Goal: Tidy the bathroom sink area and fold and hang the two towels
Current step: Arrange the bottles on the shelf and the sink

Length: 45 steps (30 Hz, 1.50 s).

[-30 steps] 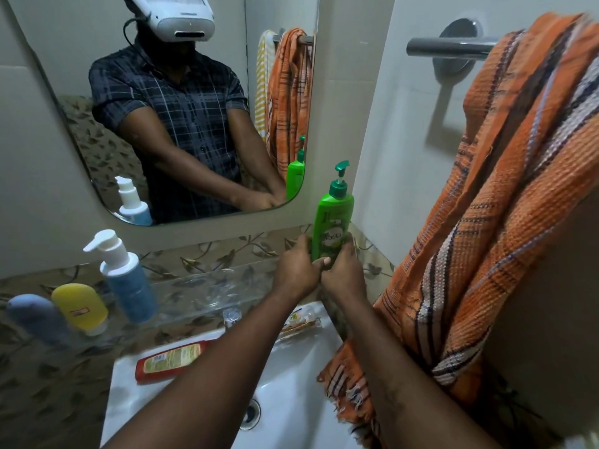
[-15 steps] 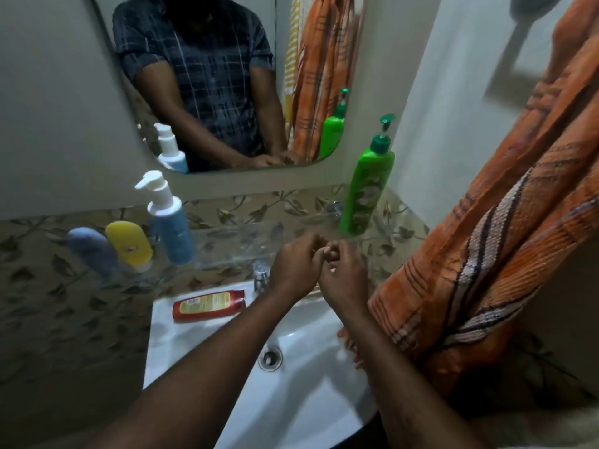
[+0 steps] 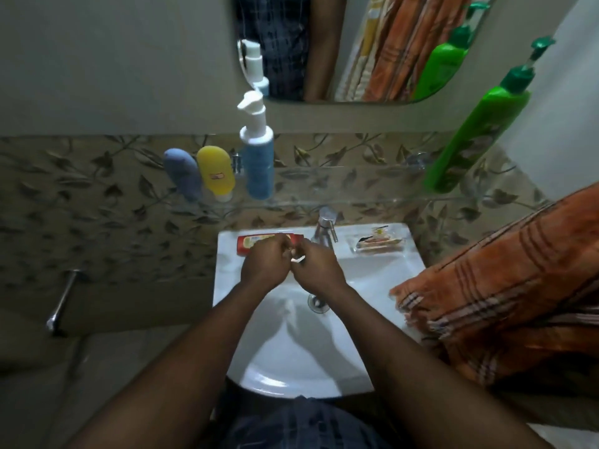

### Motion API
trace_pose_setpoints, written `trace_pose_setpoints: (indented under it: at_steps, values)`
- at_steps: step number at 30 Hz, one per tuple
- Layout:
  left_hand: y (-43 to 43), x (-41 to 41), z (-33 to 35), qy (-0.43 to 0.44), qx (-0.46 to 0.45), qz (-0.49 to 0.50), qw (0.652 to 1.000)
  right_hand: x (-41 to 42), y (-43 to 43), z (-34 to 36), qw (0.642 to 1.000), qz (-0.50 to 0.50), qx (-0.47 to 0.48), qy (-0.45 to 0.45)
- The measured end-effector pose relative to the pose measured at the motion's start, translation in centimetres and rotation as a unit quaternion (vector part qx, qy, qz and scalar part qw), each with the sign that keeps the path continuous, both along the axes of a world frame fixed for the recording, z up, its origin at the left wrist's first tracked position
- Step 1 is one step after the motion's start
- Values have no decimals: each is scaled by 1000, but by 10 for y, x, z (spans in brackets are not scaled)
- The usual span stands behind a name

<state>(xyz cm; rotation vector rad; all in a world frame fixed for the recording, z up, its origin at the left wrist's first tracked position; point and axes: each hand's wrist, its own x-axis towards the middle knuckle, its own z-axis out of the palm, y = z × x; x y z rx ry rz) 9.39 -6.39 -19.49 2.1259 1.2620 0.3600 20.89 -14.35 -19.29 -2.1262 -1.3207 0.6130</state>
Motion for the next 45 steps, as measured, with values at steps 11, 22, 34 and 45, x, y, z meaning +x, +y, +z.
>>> trace_pose_setpoints:
  at_steps: [11, 22, 34, 45]
  values:
    - [25, -48, -53, 39, -123, 53, 990, -16, 74, -47, 970, 113, -60, -206]
    - [23, -70, -53, 10, -161, 108, 981, -8, 106, -59, 928, 136, -211, -275]
    - [-17, -12, -17, -155, -236, 141, 949, -6, 11, -21, 999, 13, -4, -46]
    - [-95, 57, 50, -210, -116, 134, 962, 63, -79, 53, 992, 3, 112, -58]
